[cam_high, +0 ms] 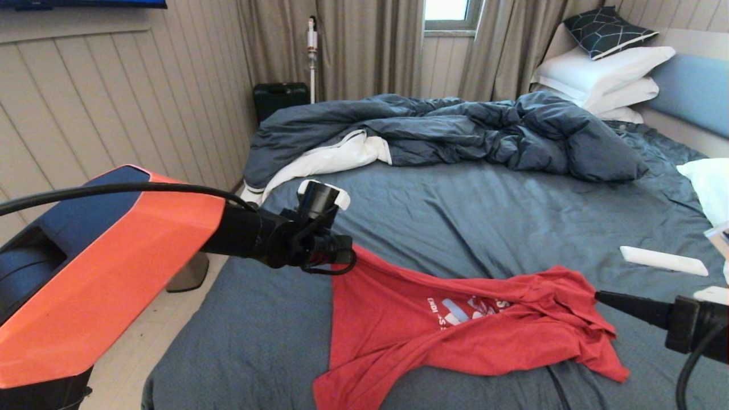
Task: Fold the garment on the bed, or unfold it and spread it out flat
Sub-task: Unford the red T-shirt
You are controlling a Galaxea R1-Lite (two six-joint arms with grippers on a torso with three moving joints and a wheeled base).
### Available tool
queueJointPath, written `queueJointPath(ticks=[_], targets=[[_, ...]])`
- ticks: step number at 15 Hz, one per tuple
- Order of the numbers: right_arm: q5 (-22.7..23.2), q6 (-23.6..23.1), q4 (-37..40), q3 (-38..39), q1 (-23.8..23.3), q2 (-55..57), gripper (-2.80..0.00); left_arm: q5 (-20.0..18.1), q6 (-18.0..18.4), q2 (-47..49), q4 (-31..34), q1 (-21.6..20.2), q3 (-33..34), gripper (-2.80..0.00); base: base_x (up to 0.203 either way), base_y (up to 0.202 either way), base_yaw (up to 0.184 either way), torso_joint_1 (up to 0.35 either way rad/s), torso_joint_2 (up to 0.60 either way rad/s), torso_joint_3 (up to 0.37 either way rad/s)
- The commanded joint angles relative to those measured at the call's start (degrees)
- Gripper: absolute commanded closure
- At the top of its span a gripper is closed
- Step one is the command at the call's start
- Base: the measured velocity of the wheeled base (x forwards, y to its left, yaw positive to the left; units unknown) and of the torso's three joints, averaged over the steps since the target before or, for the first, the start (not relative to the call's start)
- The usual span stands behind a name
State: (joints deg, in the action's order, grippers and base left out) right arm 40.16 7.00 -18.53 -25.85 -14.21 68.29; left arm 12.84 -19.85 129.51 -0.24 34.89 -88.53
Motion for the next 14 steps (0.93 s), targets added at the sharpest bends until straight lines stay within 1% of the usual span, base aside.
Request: queueJointPath(ticks=[1,2,7,10,11,12,14], targets=[[0.3,0.0,-0.4,0.2,0.0,0.1,0.00,0.2,0.2,0.2,0.1,0.0,0.0,0.00,0.000,0.000,0.000,0.000,0.00,0.000],[0.3,0.0,-0.5,0.2,0.0,0.2,0.00,0.2,0.3,0.1,-0.1,0.1,0.0,-2.80,0.000,0.000,0.000,0.000,0.00,0.000],[0.2,0.1,-0.5,0.0,0.1,0.2,0.00,0.5,0.0,-2.9,0.7,-0.5,0.1,-2.80,0.000,0.000,0.000,0.000,0.00,0.000],[-0.3,0.3,-0.5,-1.0,-0.1,0.6,0.00,0.8,-1.3,-7.6,4.6,-1.3,0.2,-2.80,0.000,0.000,0.000,0.000,0.00,0.000],[-0.5,0.3,-0.4,-1.7,-0.5,1.0,0.00,1.2,-2.5,-9.2,7.1,-1.9,0.2,-2.80,0.000,0.000,0.000,0.000,0.00,0.000],[-0.8,0.3,-0.2,-2.6,-1.2,2.0,0.00,1.6,-4.5,-10.5,10.2,-2.4,0.5,-2.80,0.000,0.000,0.000,0.000,0.00,0.000],[-2.1,0.3,0.3,-5.3,-3.0,5.8,0.00,1.5,-10.8,-14.4,18.0,-3.2,2.0,-2.80,0.000,0.000,0.000,0.000,0.00,0.000]])
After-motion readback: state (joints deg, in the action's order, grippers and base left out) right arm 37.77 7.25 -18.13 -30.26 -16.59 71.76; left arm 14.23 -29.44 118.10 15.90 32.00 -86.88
